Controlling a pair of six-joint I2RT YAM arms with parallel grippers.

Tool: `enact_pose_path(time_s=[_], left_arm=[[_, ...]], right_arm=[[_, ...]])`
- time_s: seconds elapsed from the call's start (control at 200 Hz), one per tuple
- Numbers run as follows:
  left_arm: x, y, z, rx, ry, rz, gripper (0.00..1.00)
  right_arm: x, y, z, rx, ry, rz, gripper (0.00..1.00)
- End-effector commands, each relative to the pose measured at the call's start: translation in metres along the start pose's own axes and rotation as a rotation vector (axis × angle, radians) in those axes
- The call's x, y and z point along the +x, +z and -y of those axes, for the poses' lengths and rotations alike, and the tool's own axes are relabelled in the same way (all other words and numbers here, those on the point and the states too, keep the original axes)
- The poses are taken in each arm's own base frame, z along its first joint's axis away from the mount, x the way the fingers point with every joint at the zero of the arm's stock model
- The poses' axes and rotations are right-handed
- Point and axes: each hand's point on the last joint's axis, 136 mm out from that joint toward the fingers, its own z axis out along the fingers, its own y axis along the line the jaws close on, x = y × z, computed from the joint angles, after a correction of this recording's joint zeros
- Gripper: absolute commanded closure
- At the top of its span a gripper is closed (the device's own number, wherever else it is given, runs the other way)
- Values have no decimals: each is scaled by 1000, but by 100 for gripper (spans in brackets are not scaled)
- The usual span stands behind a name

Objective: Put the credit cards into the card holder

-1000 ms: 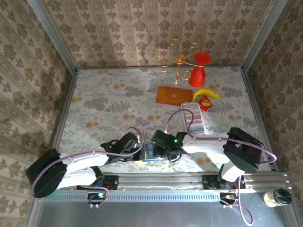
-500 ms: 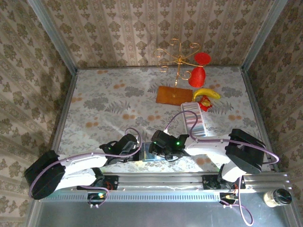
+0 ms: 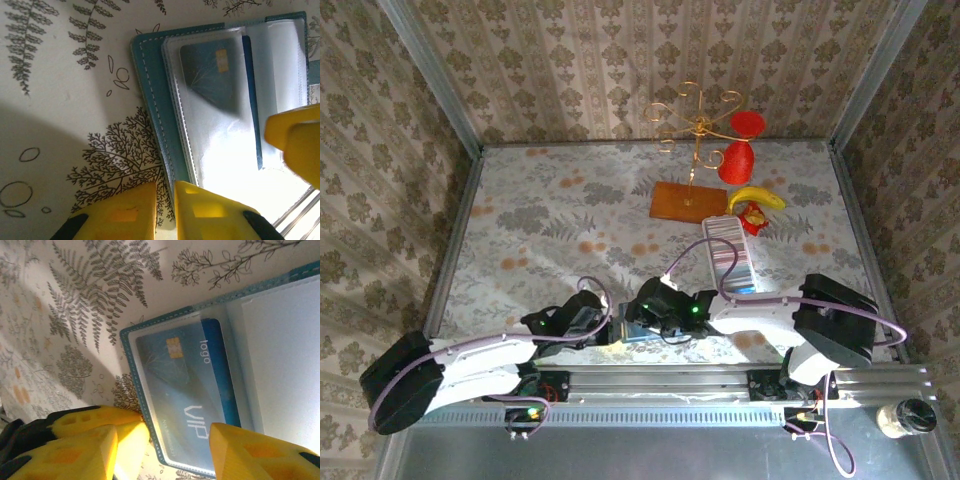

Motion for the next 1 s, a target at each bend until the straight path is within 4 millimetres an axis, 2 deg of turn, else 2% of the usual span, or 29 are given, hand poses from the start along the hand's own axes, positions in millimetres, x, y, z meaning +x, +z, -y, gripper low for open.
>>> enact_pose_path(time_s=[0.0, 0.135, 0.27, 0.455, 0.535, 0.625, 0.825, 0.995], left_arm=[[5, -3, -10, -25, -22, 10, 83], [1, -11, -7, -5, -10, 43, 80], [-2, -16, -2, 22, -10, 60, 74], [-5, -18, 1, 28, -13, 77, 63], [-7, -17, 2, 32, -16, 80, 61], [-8, -16, 6, 43, -15, 74, 60], [-6, -10, 8, 43, -12, 51, 62], [-4, -7, 6, 34, -11, 40, 64]], right_arm=[[-2, 1, -14, -33, 8, 21, 48], [-11, -19, -8, 42, -68, 91, 48], [-21, -44, 13, 151, -135, 148, 47], [-23, -54, 65, 286, -127, 171, 43], [-22, -52, 78, 309, -122, 162, 43], [-19, -46, 80, 302, -110, 143, 43], [-14, -28, 65, 256, -118, 104, 46], [-14, -28, 64, 263, -123, 104, 50]])
